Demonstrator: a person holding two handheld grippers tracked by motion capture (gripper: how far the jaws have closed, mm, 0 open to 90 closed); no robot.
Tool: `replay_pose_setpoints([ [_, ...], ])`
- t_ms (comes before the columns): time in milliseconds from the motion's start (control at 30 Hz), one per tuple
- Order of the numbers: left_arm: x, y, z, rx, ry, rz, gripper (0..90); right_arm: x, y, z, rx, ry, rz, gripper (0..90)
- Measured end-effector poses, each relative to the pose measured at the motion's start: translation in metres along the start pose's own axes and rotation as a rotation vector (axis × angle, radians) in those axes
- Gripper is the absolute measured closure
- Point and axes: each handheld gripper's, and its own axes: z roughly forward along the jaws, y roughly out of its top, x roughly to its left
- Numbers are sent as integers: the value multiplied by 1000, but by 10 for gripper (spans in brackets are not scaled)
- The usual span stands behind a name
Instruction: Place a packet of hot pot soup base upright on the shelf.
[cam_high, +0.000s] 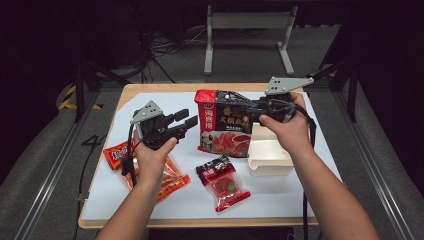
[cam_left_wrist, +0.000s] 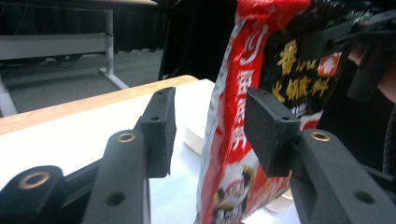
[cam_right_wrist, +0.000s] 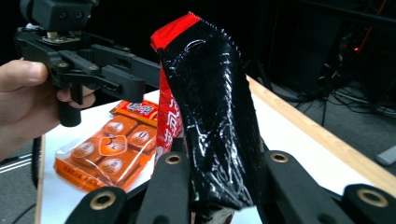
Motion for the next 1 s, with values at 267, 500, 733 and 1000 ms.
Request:
replay_pose_setpoints([
  [267,6,1,-6,9,33,12,490,-15,7,-13,-14,-43,-34,792],
  [500,8,-1,-13,27,71,15,473,-28,10,-22,-26,-64,-55,792],
  [733,12,-3,-20,42,104,12,456,-43,15,-33,-24,-90,-92,792],
  [1000,16,-5,-22,53,119,6,452,-59,15,-42,-19,-134,-108,791],
])
